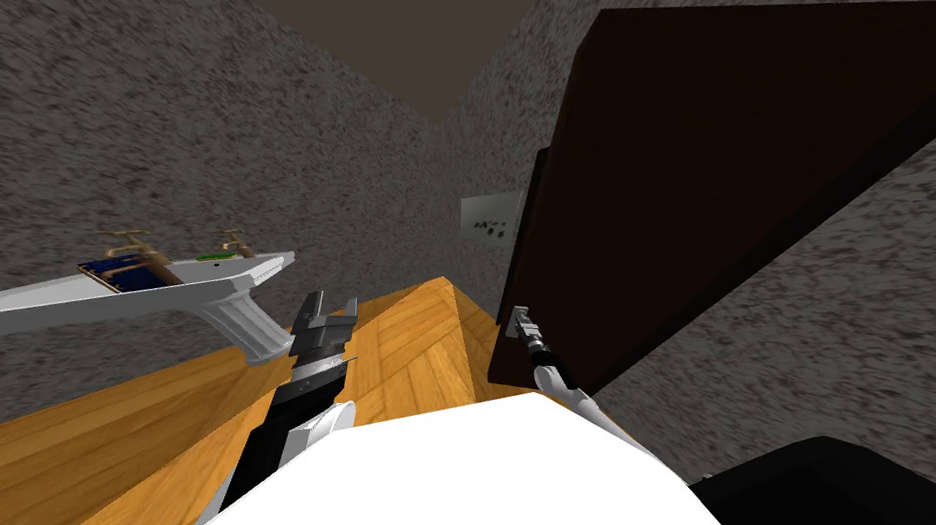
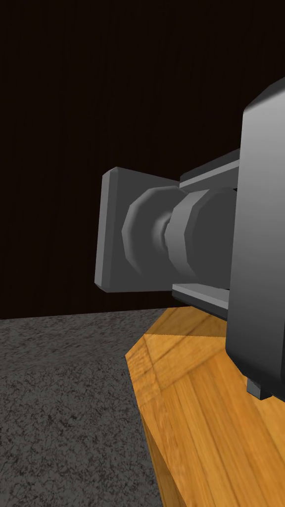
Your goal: Pull the door open
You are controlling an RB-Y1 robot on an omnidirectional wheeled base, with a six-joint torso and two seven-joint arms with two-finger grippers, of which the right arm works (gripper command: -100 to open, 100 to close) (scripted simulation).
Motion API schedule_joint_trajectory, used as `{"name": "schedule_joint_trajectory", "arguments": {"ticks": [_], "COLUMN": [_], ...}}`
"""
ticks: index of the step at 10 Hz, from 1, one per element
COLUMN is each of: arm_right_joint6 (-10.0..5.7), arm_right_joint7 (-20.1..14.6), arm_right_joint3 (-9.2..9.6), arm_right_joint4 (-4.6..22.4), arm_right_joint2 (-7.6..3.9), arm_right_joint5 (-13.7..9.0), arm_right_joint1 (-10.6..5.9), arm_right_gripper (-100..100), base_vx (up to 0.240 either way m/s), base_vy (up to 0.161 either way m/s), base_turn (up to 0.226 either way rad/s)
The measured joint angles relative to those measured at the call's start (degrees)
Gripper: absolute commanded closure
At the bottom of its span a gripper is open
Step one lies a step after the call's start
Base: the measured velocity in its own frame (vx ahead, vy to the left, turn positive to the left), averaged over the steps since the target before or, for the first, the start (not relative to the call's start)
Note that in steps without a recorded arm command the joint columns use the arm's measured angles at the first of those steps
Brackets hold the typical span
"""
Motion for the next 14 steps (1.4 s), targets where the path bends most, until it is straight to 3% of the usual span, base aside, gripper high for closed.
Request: {"name": "schedule_joint_trajectory", "arguments": {"ticks": [4,6,14], "arm_right_joint6": [-0.96,-0.98,-3.27], "arm_right_joint7": [-2.0,-2.3,-5.9], "arm_right_joint3": [1.77,2.29,5.45], "arm_right_joint4": [-0.7,-1.1,-2.1], "arm_right_joint2": [-1.97,-2.35,-5.69], "arm_right_joint5": [0.5,0.5,1.7], "arm_right_joint1": [0.63,1.00,2.14], "arm_right_gripper": [100,100,100], "base_vx": [-0.195,-0.104,-0.183], "base_vy": [-0.039,-0.030,-0.058], "base_turn": [0.107,0.072,0.121]}}
